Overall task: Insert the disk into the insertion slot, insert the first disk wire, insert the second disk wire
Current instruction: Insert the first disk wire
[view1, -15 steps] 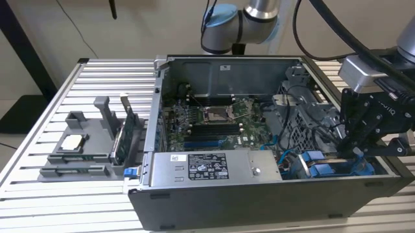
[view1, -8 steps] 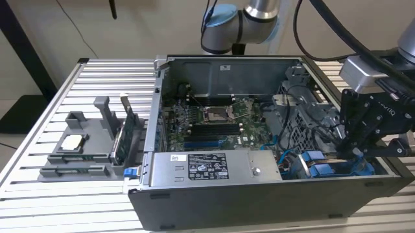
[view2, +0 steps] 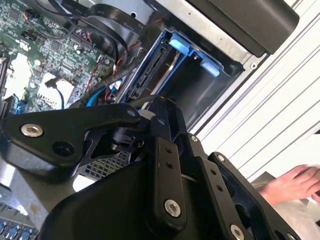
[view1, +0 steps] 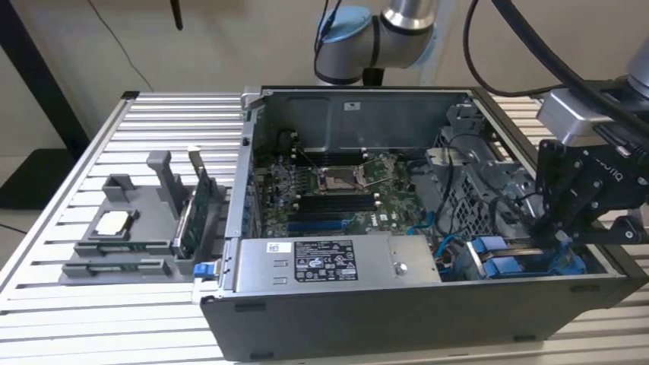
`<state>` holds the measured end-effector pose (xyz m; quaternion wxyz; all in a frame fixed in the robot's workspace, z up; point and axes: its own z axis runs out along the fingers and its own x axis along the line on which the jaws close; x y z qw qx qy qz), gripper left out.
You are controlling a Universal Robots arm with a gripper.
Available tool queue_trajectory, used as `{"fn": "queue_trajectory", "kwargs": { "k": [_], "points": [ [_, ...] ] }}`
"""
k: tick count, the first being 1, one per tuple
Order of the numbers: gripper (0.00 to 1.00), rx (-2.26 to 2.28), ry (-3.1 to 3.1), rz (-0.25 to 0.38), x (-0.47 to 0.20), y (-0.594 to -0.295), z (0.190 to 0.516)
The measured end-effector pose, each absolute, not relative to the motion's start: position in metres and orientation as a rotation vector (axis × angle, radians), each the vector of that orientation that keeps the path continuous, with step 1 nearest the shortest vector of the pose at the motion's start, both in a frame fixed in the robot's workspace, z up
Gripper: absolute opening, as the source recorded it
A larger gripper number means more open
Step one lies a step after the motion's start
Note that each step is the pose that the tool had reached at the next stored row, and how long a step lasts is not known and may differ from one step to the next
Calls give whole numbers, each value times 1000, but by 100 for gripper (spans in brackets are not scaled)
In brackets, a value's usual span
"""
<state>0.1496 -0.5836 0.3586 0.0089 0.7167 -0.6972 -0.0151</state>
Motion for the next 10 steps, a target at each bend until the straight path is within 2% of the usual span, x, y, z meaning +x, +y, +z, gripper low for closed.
{"fn": "queue_trajectory", "kwargs": {
  "k": [10],
  "points": [
    [19,2241,-2176,-47,155,-563,356]
  ]
}}
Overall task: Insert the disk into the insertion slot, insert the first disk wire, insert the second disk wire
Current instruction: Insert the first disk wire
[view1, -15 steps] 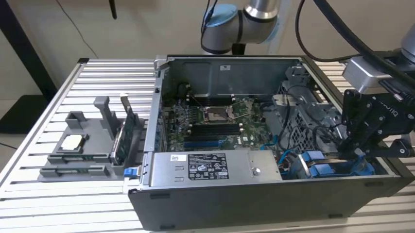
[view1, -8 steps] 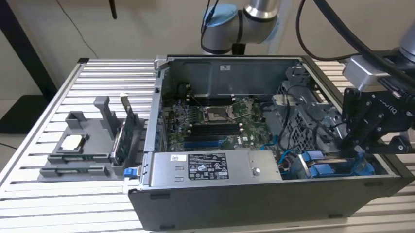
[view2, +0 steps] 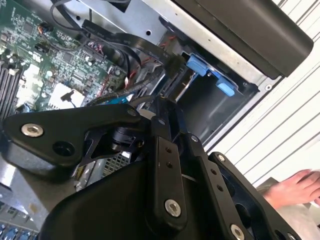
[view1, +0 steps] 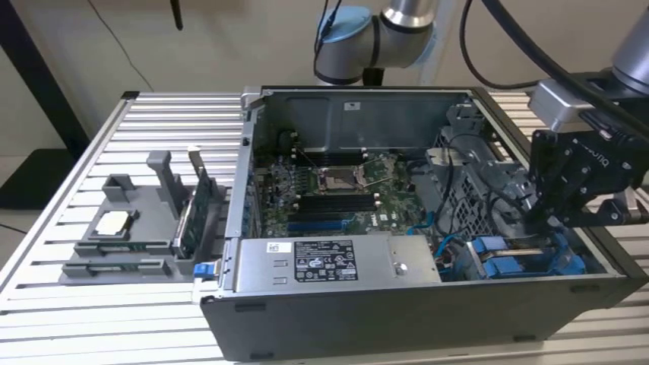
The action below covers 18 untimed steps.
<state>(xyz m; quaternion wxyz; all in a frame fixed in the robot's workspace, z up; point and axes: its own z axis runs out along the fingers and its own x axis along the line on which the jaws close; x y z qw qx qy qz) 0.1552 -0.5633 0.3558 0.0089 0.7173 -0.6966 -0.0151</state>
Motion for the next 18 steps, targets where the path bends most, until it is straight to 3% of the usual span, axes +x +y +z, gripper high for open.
{"fn": "queue_trajectory", "kwargs": {
  "k": [18],
  "points": [
    [19,2241,-2176,-47,156,-560,356]
  ]
}}
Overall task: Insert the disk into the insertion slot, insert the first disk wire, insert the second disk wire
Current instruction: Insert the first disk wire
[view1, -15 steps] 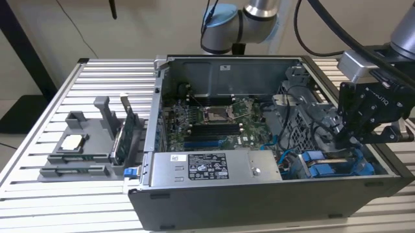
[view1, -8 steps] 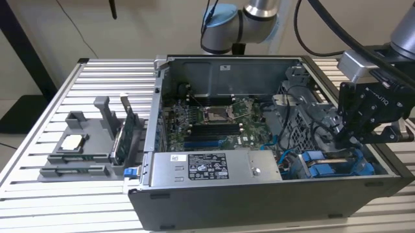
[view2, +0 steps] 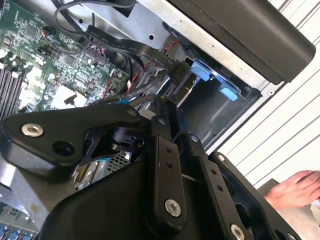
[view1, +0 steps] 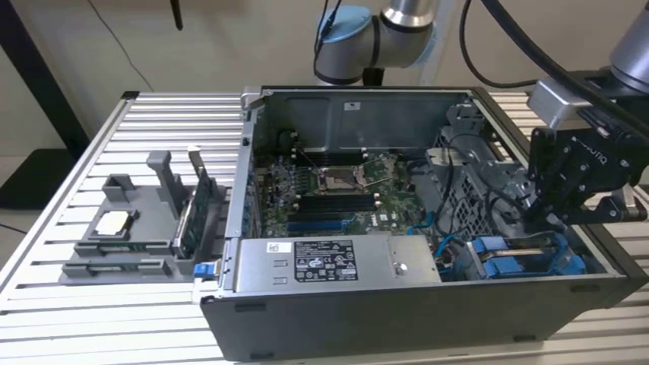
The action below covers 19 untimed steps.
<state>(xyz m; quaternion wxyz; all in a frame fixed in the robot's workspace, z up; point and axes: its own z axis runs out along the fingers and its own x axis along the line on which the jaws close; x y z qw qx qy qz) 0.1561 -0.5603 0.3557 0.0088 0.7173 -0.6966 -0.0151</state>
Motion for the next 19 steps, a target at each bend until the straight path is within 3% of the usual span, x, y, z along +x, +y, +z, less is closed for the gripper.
{"fn": "queue_trajectory", "kwargs": {
  "k": [19],
  "points": [
    [19,2233,-2184,-48,166,-562,343]
  ]
}}
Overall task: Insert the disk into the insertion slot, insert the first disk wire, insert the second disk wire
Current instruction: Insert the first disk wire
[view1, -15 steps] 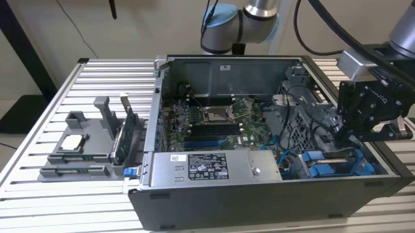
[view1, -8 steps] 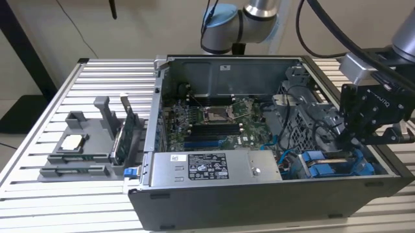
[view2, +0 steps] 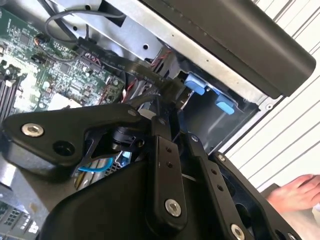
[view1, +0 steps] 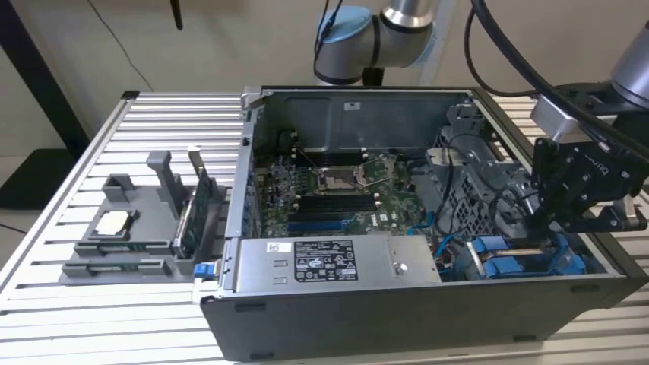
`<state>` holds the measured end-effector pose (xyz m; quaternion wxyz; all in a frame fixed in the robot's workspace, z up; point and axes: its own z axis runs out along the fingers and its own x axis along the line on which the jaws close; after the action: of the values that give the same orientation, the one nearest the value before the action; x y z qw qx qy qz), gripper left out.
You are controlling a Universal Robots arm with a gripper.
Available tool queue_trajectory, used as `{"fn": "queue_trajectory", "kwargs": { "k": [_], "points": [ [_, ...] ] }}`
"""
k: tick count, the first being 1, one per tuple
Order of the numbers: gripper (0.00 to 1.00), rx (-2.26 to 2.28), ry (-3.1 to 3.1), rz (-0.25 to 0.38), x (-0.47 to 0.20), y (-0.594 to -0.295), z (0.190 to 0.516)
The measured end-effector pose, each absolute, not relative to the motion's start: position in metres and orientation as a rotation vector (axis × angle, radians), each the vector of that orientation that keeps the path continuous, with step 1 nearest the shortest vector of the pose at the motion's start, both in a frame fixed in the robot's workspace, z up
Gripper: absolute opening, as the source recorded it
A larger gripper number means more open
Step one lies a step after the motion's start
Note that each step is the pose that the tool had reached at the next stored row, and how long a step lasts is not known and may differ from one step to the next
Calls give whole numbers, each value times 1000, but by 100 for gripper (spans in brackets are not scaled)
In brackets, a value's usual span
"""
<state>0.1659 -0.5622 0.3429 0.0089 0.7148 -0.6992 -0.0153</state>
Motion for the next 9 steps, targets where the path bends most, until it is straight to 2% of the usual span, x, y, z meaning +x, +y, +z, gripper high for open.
{"fn": "queue_trajectory", "kwargs": {
  "k": [9],
  "points": [
    [19,2233,-2184,-47,168,-562,337]
  ]
}}
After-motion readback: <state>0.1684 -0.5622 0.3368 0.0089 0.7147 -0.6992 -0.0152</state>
